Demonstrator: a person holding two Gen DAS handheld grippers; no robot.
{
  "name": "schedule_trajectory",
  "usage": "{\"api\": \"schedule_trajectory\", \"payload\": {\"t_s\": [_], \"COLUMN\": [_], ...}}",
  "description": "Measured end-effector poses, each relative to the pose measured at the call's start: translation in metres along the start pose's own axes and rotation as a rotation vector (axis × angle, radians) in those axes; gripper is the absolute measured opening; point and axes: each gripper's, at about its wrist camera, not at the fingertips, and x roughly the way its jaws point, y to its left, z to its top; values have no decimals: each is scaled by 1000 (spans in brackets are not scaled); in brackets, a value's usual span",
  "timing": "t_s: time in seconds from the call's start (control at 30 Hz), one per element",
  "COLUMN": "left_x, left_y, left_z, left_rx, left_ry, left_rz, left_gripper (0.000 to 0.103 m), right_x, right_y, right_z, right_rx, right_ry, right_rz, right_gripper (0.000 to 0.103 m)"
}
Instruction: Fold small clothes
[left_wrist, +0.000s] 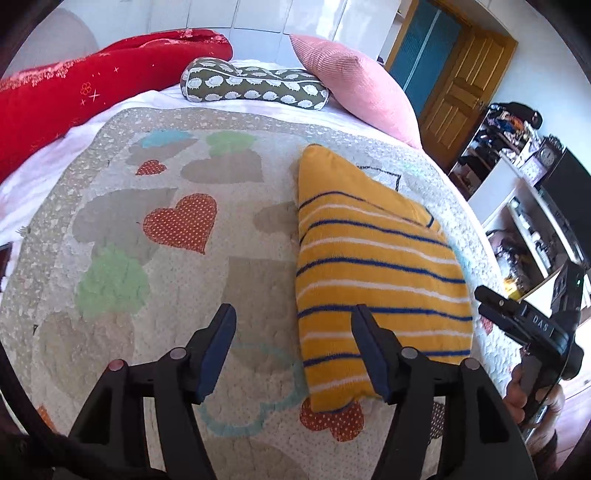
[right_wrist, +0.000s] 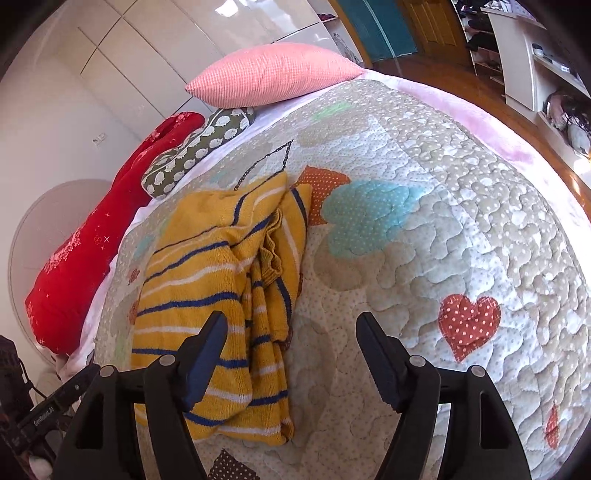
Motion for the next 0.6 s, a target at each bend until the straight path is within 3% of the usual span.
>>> {"api": "schedule_trajectory", "payload": {"t_s": [0.07, 0.27, 0.4, 0.53, 0.6], "left_x": [11, 72, 102, 130, 138], "left_y": [13, 37, 26, 7, -4], "left_z": [15, 45, 51, 53, 52], "left_rx": [-42, -184, -157, -136, -119], "left_ry": [11, 162, 212, 270, 278], "left_rz": [-74, -265, -314, -422, -430], "left_gripper": [68, 71, 71, 72, 82], "right_x": [2, 35, 53, 66, 76], "right_y": [-4, -20, -28, -29, -27], "right_z": [7, 24, 32, 42, 46], "right_rx": [2, 70, 144, 184, 196], "right_ry": [6, 67, 74, 80, 102], "right_rz": [17, 71, 137, 221, 260], "right_gripper": [84, 86, 87, 88, 88]}}
